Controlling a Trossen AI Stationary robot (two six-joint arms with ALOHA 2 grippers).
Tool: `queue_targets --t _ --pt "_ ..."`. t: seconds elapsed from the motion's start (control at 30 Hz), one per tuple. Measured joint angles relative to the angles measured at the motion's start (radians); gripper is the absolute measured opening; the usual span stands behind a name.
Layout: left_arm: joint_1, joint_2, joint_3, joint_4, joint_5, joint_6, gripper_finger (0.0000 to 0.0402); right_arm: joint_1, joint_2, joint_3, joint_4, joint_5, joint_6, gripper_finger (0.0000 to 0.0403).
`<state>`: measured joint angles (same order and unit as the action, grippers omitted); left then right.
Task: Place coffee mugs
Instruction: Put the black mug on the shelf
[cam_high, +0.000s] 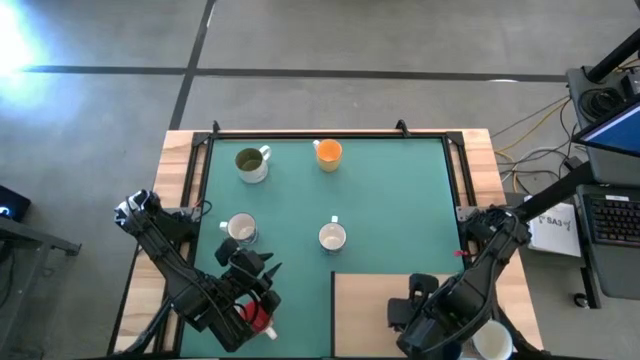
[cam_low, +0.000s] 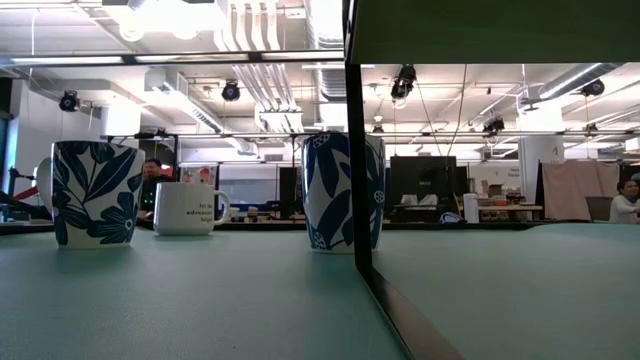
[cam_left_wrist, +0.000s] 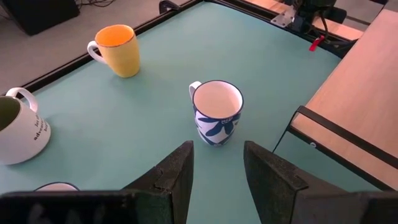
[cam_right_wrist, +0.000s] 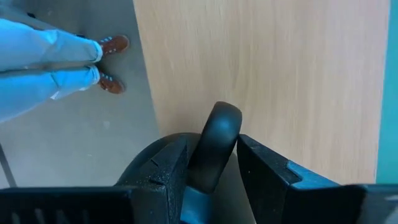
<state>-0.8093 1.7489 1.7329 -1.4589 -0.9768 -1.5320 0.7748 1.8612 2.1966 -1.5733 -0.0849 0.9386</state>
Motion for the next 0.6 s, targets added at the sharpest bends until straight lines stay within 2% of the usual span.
queue_targets --t 0.47,0.6 --pt "0.0 0.0 0.0 0.012 0.0 0.0 0.0123 -0.01 -0.043 0.023 0.007 0.01 0.037 0.0109" --pt "0.0 0.0 0.0 0.018 0.0 0.0 0.0123 -0.01 -0.044 0.063 0.06 0.067 0.032 0.0109"
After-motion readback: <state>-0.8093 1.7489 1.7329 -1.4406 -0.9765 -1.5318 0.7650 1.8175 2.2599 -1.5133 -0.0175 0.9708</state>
